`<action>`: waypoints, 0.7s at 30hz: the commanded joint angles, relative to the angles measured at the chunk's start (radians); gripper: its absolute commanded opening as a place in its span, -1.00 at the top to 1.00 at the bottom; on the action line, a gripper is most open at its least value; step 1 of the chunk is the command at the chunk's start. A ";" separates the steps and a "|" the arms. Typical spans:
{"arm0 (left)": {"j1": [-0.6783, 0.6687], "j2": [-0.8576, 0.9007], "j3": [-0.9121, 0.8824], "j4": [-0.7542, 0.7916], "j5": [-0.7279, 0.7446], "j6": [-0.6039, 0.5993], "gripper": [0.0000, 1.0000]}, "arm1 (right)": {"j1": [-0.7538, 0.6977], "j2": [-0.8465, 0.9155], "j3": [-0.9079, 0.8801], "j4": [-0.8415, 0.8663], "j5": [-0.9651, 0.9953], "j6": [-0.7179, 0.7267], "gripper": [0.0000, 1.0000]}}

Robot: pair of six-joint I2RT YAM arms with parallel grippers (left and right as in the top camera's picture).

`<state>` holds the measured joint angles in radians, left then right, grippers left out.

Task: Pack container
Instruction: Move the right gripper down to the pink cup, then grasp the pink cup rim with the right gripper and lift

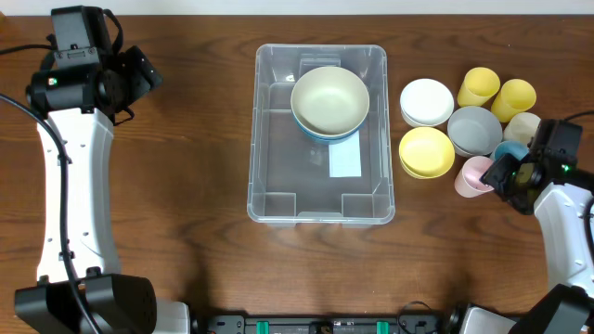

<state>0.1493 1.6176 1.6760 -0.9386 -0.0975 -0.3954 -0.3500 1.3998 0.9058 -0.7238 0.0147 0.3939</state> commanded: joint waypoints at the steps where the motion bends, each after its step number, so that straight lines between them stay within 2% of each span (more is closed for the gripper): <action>1: 0.003 0.010 0.009 -0.003 -0.016 0.002 -0.96 | -0.003 0.001 -0.027 0.019 -0.008 0.002 -0.13; 10: 0.003 0.010 0.009 -0.003 -0.016 0.002 -0.96 | -0.002 0.002 -0.051 0.059 -0.016 0.002 -0.08; 14: 0.003 0.010 0.009 -0.003 -0.016 0.002 -0.96 | -0.002 0.018 -0.052 0.068 -0.018 0.002 0.01; 21: 0.003 0.010 0.009 -0.003 -0.016 0.002 -0.96 | -0.002 0.078 -0.052 0.097 -0.032 0.003 -0.04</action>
<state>0.1493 1.6176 1.6760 -0.9386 -0.0975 -0.3950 -0.3500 1.4544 0.8616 -0.6315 -0.0055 0.3943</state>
